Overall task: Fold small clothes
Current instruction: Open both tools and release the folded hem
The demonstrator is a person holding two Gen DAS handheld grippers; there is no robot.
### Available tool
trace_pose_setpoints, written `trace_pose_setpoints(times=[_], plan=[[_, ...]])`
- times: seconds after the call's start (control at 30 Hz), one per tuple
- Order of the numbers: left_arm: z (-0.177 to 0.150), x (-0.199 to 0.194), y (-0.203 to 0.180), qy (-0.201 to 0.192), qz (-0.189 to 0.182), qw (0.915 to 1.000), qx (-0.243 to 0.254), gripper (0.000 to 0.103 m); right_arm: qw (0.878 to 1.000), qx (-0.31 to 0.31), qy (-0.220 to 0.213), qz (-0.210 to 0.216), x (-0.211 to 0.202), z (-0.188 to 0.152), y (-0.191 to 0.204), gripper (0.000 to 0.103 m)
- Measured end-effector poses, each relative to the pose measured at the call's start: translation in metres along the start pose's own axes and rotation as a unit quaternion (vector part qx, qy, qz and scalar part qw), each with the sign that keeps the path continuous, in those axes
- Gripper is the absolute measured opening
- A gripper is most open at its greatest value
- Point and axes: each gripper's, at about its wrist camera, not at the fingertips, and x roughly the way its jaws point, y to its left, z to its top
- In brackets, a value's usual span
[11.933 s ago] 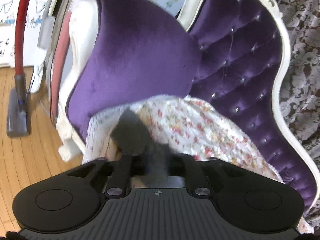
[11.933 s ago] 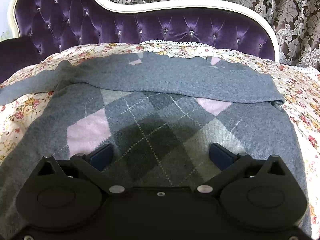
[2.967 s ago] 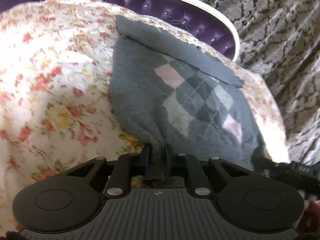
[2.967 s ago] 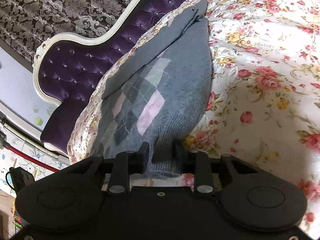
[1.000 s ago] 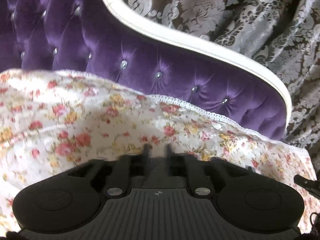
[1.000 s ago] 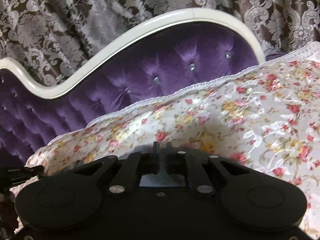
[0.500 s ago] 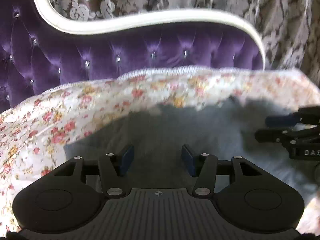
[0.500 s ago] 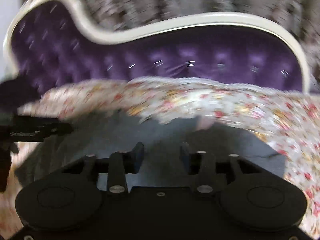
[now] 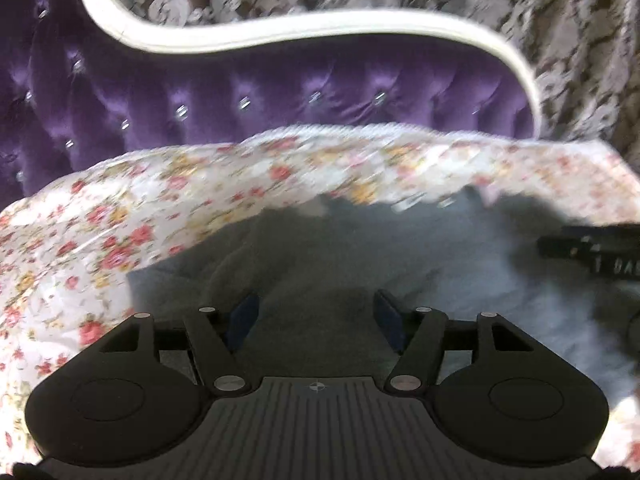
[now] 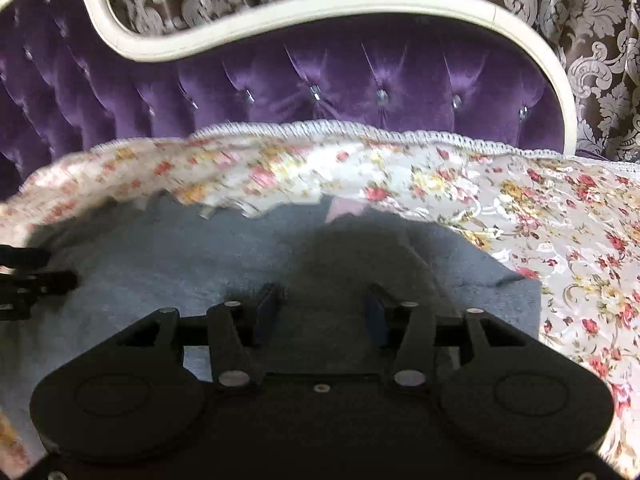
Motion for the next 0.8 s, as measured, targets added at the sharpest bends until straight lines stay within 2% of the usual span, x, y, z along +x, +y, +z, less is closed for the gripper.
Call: trace_pose_setpoints(times=[0.13, 0.2, 0.43, 0.57, 0.8], plan=[[0.009, -0.004, -0.028, -0.005, -0.02, 0.9996, 0.017, 0.062, 0.999, 0.02, -0.039, 0.027, -0.036, -0.009, 0.007, 0.06], [0.012, 0.002, -0.039, -0.003, -0.02, 0.9996, 0.018, 0.062, 0.997, 0.031, -0.049, 0.042, -0.052, -0.019, 0.009, 0.068], [0.01, 0.039, -0.048, 0.044, -0.006, 0.9986, -0.03, 0.062, 0.996, 0.043, -0.053, 0.05, -0.1, -0.054, 0.003, 0.071], [0.002, 0.044, -0.058, 0.035, 0.018, 0.9992, -0.004, 0.067, 0.996, 0.054, -0.049, 0.045, -0.114, -0.067, -0.011, 0.074], [-0.007, 0.048, -0.061, 0.02, 0.029, 0.9993, -0.014, 0.072, 0.99, 0.123, -0.05, 0.041, -0.116, -0.072, -0.05, 0.083]])
